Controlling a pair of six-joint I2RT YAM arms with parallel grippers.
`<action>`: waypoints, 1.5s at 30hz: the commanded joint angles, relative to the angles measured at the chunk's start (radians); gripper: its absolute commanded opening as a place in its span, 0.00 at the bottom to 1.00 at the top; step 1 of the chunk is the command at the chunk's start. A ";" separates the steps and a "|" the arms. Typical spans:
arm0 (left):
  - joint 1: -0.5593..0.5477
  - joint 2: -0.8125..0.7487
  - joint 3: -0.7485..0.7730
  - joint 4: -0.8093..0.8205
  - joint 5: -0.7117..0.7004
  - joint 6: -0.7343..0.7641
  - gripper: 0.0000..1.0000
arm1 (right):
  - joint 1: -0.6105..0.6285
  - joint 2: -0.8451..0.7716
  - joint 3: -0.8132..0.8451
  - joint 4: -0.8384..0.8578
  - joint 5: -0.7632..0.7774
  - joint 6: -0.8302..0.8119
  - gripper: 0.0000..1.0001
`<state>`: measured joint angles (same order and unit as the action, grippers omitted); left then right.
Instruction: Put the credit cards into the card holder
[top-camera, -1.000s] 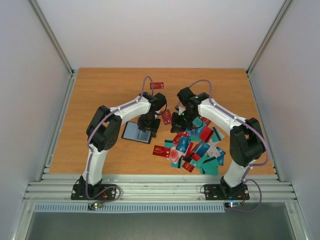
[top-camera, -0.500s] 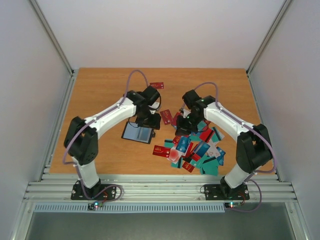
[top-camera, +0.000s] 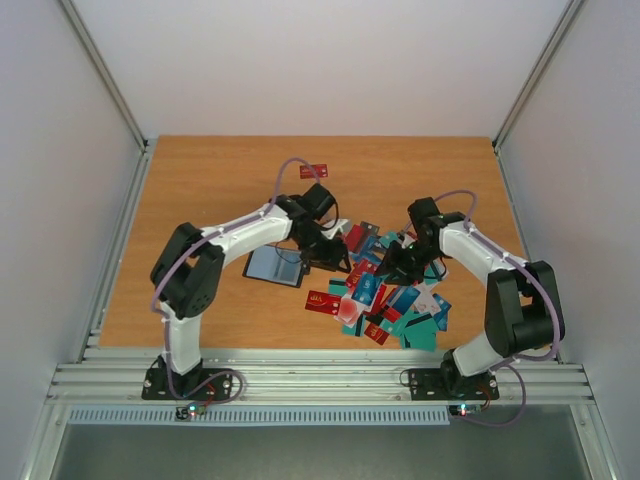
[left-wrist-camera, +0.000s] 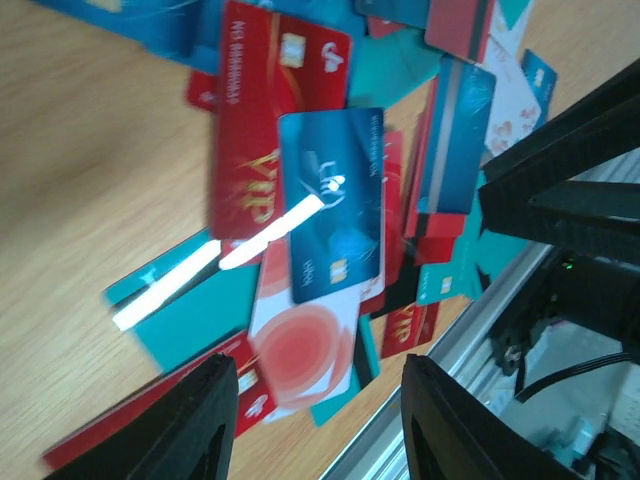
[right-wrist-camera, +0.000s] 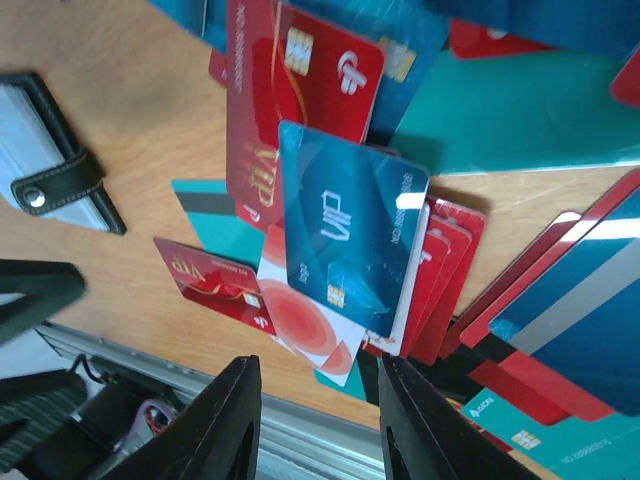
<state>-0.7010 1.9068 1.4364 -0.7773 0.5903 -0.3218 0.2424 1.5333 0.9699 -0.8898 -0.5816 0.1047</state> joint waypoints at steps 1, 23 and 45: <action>-0.041 0.113 0.081 0.093 0.138 -0.009 0.45 | -0.056 0.027 -0.028 0.108 -0.063 0.004 0.35; -0.120 0.265 0.095 0.059 0.105 0.035 0.11 | -0.150 0.259 -0.052 0.283 -0.156 -0.080 0.38; -0.120 0.330 0.091 0.052 0.084 0.070 0.11 | -0.150 0.205 -0.094 0.251 -0.160 -0.139 0.35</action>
<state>-0.8131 2.1818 1.5234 -0.7136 0.7036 -0.2771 0.0902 1.7744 0.8997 -0.5987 -0.7822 0.0078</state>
